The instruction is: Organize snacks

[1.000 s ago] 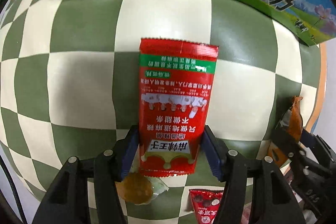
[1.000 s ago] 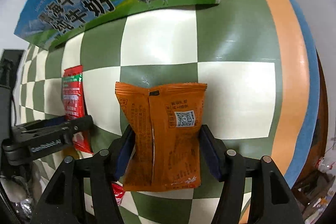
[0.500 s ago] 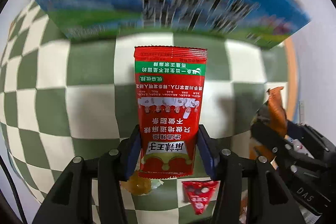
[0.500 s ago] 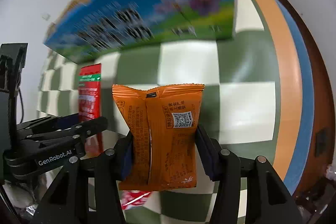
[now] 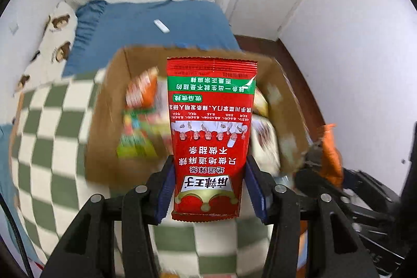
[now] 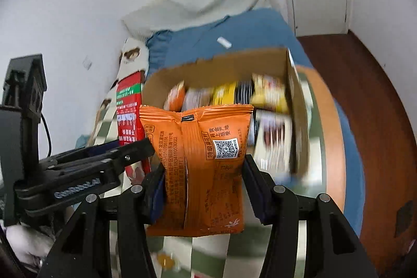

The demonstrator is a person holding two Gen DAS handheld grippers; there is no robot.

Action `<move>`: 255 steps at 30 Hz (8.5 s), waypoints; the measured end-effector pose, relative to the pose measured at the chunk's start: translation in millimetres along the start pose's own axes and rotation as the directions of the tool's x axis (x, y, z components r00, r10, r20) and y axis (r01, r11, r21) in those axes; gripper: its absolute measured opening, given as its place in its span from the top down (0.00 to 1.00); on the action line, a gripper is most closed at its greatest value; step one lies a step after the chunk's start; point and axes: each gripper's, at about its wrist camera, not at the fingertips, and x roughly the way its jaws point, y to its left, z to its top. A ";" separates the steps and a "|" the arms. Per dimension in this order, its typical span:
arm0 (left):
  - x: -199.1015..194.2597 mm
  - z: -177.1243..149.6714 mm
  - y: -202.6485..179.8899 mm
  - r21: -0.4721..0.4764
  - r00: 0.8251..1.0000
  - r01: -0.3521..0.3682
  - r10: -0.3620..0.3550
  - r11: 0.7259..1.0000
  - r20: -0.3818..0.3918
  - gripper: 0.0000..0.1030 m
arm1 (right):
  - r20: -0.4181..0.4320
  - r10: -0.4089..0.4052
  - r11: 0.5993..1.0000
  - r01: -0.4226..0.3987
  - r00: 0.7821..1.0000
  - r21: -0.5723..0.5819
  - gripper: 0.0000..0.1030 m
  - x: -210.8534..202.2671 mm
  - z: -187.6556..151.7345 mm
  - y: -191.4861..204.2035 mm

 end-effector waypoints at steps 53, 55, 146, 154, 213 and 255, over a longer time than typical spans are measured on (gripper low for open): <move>44.3 19.8 34.2 -0.006 0.986 -0.158 0.157 0.987 -0.061 0.13 | -0.201 -0.246 0.969 0.237 0.948 -0.069 0.06 95.8 51.7 -29.2; 35.6 14.3 34.7 -0.004 0.987 -0.153 0.152 0.988 -0.046 0.13 | -0.187 -0.240 0.970 0.230 0.953 -0.072 0.06 85.0 45.7 -25.1; 114.2 -284.1 47.9 0.097 0.866 -0.153 0.180 0.984 -0.467 0.41 | -0.478 -0.084 0.990 0.127 0.874 0.058 0.60 76.6 -278.2 -28.7; 114.0 -273.5 43.2 0.094 0.867 -0.167 0.192 0.981 -0.460 0.46 | -0.494 -0.102 0.991 0.130 0.864 0.024 0.59 85.7 -277.7 -18.7; 92.1 -5.9 56.1 -0.021 0.934 -0.191 0.176 0.981 -0.310 0.23 | -0.339 -0.121 0.991 0.134 0.933 0.015 0.06 119.3 26.1 -35.2; -144.3 -108.1 3.6 -0.040 0.946 -0.233 0.236 0.972 0.222 0.11 | 0.144 -0.240 0.959 0.257 0.960 -0.117 0.01 -128.7 -55.8 38.9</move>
